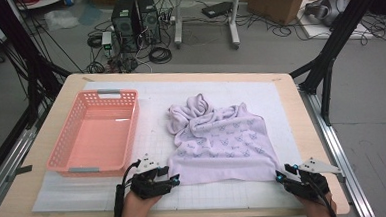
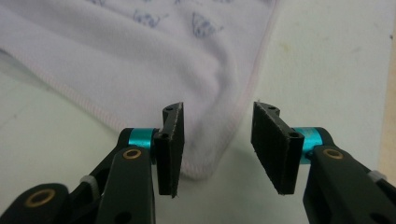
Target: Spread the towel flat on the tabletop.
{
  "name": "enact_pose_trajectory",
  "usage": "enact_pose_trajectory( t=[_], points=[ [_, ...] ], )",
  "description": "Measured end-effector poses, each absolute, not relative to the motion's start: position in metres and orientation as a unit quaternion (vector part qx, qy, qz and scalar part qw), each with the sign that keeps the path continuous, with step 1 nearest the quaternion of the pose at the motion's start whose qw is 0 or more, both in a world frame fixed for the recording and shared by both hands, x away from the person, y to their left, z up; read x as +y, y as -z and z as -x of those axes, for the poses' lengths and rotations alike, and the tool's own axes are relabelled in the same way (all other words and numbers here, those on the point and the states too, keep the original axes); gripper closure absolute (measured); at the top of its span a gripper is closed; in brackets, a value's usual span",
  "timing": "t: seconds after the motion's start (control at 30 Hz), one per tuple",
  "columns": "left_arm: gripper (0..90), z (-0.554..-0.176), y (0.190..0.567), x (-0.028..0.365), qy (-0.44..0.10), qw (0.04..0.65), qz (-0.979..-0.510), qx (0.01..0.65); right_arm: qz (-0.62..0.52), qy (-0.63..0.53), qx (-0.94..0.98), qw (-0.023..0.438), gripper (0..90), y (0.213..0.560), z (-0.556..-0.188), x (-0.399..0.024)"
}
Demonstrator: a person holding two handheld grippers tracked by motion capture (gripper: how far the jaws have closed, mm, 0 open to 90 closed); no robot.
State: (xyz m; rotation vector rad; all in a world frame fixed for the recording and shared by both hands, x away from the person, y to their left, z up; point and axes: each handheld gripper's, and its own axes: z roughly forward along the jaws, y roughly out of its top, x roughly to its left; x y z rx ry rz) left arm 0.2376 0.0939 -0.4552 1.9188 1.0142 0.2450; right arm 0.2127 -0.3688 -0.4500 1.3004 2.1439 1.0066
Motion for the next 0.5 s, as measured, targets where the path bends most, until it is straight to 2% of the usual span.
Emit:
enact_pose_trajectory(
  t=[0.03,0.1,0.13,0.23,0.5],
  points=[
    [50.2,-0.235,0.455,0.092,-0.113,0.456,-0.783,0.408,-0.474,-0.368,0.771,0.215,55.5,0.452,-0.210,-0.370],
    [65.4,-0.231,0.455,0.090,-0.136,0.442,-0.787,0.408,-0.478,-0.373,0.768,0.208,63.4,0.452,-0.207,-0.373],
    [83.5,-0.229,0.455,0.091,-0.135,0.441,-0.788,0.409,-0.476,-0.377,0.770,0.198,78.3,0.451,-0.203,-0.372],
    [85.8,-0.220,0.456,0.095,-0.132,0.449,-0.780,0.415,-0.471,-0.377,0.774,0.194,83.6,0.450,-0.199,-0.372],
    [86.1,-0.184,0.454,0.113,-0.110,0.467,-0.772,0.418,-0.455,-0.375,0.788,0.177,85.0,0.448,-0.172,-0.372]
  ],
)
